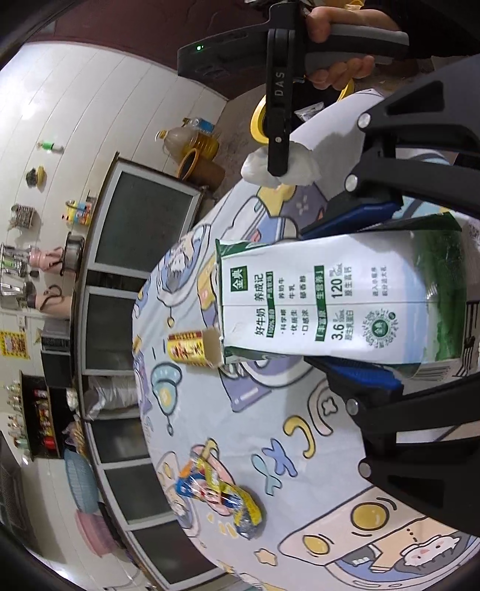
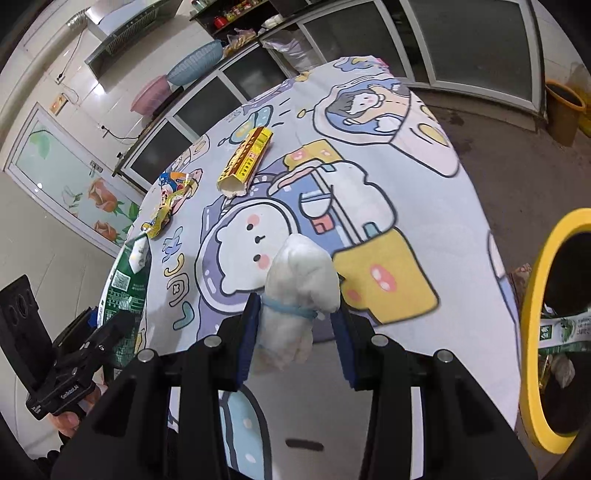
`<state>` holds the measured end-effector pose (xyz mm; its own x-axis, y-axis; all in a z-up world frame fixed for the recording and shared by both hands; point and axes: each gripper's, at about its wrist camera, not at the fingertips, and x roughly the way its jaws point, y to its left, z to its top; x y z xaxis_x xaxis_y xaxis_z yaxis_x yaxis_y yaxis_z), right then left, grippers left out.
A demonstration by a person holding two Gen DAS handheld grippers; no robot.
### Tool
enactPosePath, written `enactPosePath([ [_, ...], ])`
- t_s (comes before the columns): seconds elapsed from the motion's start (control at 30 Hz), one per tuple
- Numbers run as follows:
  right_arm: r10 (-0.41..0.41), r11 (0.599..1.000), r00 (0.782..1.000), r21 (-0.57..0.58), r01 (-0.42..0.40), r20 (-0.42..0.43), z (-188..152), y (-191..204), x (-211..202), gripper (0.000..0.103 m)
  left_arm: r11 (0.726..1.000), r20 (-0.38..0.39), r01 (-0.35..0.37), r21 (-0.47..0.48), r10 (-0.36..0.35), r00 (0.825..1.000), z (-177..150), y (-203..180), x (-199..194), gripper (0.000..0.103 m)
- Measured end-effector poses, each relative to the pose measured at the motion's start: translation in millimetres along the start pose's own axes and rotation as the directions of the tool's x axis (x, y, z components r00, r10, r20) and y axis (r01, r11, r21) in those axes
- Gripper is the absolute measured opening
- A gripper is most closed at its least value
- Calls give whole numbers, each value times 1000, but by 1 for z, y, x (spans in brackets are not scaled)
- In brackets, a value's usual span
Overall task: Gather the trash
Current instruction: 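Carry the white bundle and milk carton bag over the yellow bin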
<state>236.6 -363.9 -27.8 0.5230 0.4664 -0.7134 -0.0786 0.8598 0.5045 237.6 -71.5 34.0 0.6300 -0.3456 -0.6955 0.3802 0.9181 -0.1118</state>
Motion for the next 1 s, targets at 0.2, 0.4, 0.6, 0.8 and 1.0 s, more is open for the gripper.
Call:
enactPosePath([
  [0.2, -11, 1000, 1000, 18, 11, 23, -7, -16, -17, 37, 999, 16, 19, 39, -19, 1000, 7, -23, -5, 57],
  [0.4, -26, 999, 998, 45, 23, 49, -10, -35, -34, 37, 997, 25, 39, 73, -41, 999, 13, -45, -8, 57],
  [0.6, -47, 996, 996, 83, 41, 77, -14, -57, -53, 37, 991, 30, 66, 117, -70, 997, 21, -68, -6, 57],
  [0.8, -77, 991, 992, 114, 65, 100, -16, -78, -68, 37, 983, 29, 86, 162, -92, 995, 27, -93, 1, 57],
  [1.0, -101, 985, 986, 149, 82, 129, -19, -101, -86, 37, 971, 24, 113, 211, -121, 992, 34, -121, 10, 57],
])
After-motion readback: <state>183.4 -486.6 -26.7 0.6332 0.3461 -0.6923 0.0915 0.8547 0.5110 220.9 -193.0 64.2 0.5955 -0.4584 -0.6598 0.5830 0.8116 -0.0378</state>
